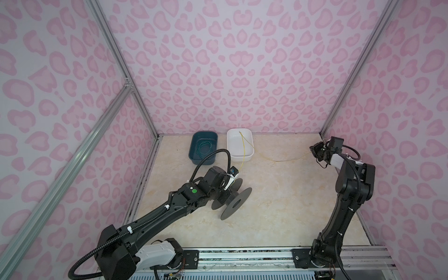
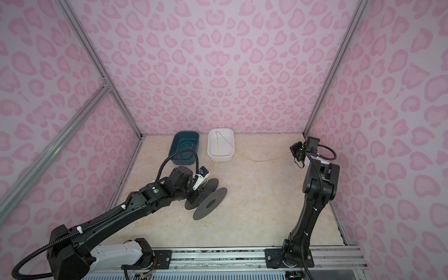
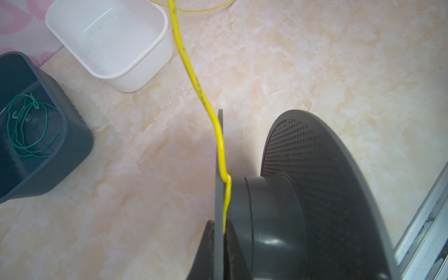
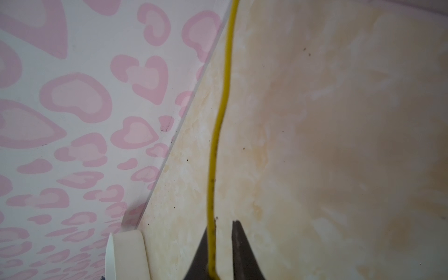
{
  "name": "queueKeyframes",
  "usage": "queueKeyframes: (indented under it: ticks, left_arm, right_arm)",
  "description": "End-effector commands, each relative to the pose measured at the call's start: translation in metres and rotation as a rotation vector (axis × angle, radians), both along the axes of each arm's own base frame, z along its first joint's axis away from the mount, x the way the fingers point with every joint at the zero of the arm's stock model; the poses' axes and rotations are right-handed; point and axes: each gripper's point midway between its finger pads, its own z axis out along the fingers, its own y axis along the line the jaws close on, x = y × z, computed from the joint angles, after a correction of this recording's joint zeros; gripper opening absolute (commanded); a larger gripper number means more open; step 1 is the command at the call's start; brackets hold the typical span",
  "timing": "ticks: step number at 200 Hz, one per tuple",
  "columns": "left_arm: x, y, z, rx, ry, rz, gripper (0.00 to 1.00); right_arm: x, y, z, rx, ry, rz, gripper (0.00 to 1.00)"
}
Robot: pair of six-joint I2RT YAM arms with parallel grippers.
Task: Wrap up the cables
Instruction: 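Lower the right gripper and grasp the yellow wire near the far corner, then lift the wire high with the right gripper while the left raises the spool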
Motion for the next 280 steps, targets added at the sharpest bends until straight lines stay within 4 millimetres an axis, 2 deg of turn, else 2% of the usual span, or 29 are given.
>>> queueKeyframes:
  ticks: [1,20,44,67,83,100,123,161,175,179,183,199,236,257,280]
  left_arm:
    - [0.003,0.001,0.003,0.009,-0.017,0.004,0.03]
    - [0.002,0.001,0.003,0.010,-0.017,0.002,0.03]
    - [0.003,0.002,0.003,0.010,-0.019,0.004,0.03]
    - [0.003,0.002,0.008,-0.005,-0.030,0.011,0.03]
    - [0.003,0.004,0.018,-0.029,-0.053,0.023,0.03]
    - [0.003,0.006,0.040,-0.073,-0.087,0.043,0.03]
    - [0.000,0.014,0.083,-0.144,-0.143,0.078,0.04]
    - [0.002,0.048,0.163,-0.216,-0.277,0.207,0.04]
    - [0.006,0.060,0.191,-0.244,-0.315,0.253,0.03]
    - [0.008,0.064,0.194,-0.241,-0.319,0.268,0.04]
    - [0.010,0.069,0.211,-0.263,-0.344,0.287,0.04]
    - [0.020,0.086,0.242,-0.302,-0.384,0.360,0.04]
    - [0.050,0.130,0.324,-0.442,-0.550,0.586,0.03]
    - [0.070,0.142,0.357,-0.523,-0.618,0.678,0.03]
    - [0.092,0.151,0.381,-0.613,-0.680,0.756,0.04]
  right_arm:
    - [0.002,-0.002,-0.005,0.000,-0.004,-0.006,0.08]
    - [0.001,-0.002,-0.006,0.003,-0.005,-0.004,0.00]
    - [0.000,-0.002,-0.001,0.012,-0.021,-0.008,0.00]
    - [-0.001,0.001,0.015,-0.001,-0.043,-0.008,0.00]
    - [-0.005,0.001,0.031,-0.032,-0.053,-0.017,0.00]
    - [-0.012,0.003,0.050,-0.084,-0.062,-0.026,0.00]
    - [-0.027,0.010,0.068,-0.161,-0.050,-0.035,0.00]
    - [-0.056,0.034,0.078,-0.274,-0.013,-0.011,0.00]
    - [-0.067,0.049,0.075,-0.313,0.012,0.030,0.00]
    - [-0.071,0.053,0.074,-0.323,0.017,0.038,0.00]
    - [-0.074,0.057,0.075,-0.333,0.015,0.044,0.00]
    - [-0.089,0.079,0.069,-0.354,0.022,0.096,0.00]
    - [-0.133,0.144,0.059,-0.433,0.033,0.276,0.00]
    - [-0.161,0.185,0.063,-0.459,0.013,0.388,0.00]
    - [-0.193,0.231,0.074,-0.484,-0.029,0.521,0.00]
